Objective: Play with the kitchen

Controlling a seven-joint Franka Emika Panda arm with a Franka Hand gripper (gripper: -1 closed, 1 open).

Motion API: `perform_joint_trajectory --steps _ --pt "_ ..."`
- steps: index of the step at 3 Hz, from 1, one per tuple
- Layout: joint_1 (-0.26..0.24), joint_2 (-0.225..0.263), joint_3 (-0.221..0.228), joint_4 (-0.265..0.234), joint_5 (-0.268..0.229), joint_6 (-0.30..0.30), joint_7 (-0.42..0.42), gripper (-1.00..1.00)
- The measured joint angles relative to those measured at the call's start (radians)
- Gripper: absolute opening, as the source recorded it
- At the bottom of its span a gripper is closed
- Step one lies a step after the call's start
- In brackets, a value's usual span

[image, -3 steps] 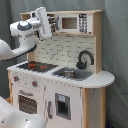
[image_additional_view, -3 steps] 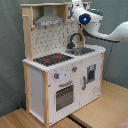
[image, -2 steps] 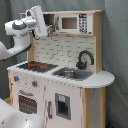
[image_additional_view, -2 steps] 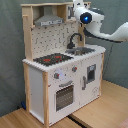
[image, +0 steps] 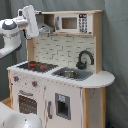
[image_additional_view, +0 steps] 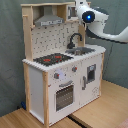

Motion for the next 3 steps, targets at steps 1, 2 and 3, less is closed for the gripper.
perform_joint_trajectory --steps 1,2,3 --pt "0.033 0.002 0.038 -0.014 0.035 -0.088 0.001 1.00" --pt "0.033 0.002 0.079 -0.017 0.123 -0.133 0.001 1.00" --pt "0.032 0.003 0.088 -0.047 0.215 -0.165 0.006 1.00"
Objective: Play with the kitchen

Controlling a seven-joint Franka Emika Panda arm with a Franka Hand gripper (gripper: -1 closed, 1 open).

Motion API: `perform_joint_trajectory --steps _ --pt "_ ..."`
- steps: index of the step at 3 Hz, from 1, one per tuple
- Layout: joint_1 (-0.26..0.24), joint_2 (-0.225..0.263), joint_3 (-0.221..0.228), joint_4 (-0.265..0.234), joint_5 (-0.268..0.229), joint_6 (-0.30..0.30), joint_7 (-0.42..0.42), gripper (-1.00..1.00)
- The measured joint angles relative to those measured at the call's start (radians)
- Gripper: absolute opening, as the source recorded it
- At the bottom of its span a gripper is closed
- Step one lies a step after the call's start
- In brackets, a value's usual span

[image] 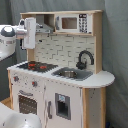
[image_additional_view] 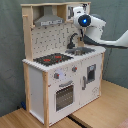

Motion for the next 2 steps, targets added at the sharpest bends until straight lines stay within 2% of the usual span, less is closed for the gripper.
perform_joint_trajectory --steps 2 --pt "0.000 0.002 -0.008 -0.105 0.176 -0.009 0.035 1.00"
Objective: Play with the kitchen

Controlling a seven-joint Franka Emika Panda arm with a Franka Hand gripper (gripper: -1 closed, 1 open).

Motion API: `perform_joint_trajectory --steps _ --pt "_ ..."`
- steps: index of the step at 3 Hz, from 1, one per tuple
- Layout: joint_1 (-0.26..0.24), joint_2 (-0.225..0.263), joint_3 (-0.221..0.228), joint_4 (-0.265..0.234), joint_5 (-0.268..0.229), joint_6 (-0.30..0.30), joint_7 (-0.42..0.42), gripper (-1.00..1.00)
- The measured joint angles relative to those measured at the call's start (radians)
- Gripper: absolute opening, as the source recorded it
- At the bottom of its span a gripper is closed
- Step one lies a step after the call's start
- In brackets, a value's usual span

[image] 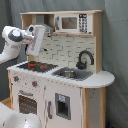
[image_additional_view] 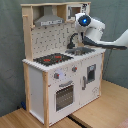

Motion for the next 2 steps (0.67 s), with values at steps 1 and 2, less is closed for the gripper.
perform_joint_trajectory --steps 1,2 --pt "-0.006 0.003 0.001 -0.038 0.105 0.001 0.002 1.00" --pt "-0.027 0.028 0.008 -0.064 0.200 0.002 0.002 1.00"
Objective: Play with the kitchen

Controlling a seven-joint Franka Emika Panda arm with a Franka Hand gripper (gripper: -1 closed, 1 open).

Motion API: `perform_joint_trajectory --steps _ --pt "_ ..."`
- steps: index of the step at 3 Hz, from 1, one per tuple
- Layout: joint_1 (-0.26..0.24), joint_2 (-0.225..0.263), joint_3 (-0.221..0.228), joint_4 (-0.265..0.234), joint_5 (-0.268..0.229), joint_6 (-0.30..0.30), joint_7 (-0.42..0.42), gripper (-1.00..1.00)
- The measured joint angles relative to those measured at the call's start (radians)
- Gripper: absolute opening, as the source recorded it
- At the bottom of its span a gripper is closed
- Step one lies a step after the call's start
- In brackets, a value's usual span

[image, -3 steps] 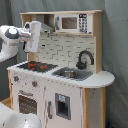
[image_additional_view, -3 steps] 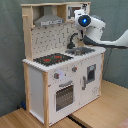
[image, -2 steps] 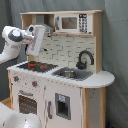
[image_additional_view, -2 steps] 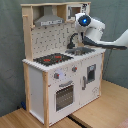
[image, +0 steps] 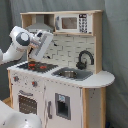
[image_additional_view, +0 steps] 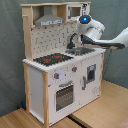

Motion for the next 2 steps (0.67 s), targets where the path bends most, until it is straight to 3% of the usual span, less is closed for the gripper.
perform_joint_trajectory --steps 1,2 --pt "-0.040 0.052 0.023 -0.014 0.077 0.000 0.000 1.00" --pt "-0.088 0.120 0.070 -0.014 0.119 0.000 0.000 1.00"
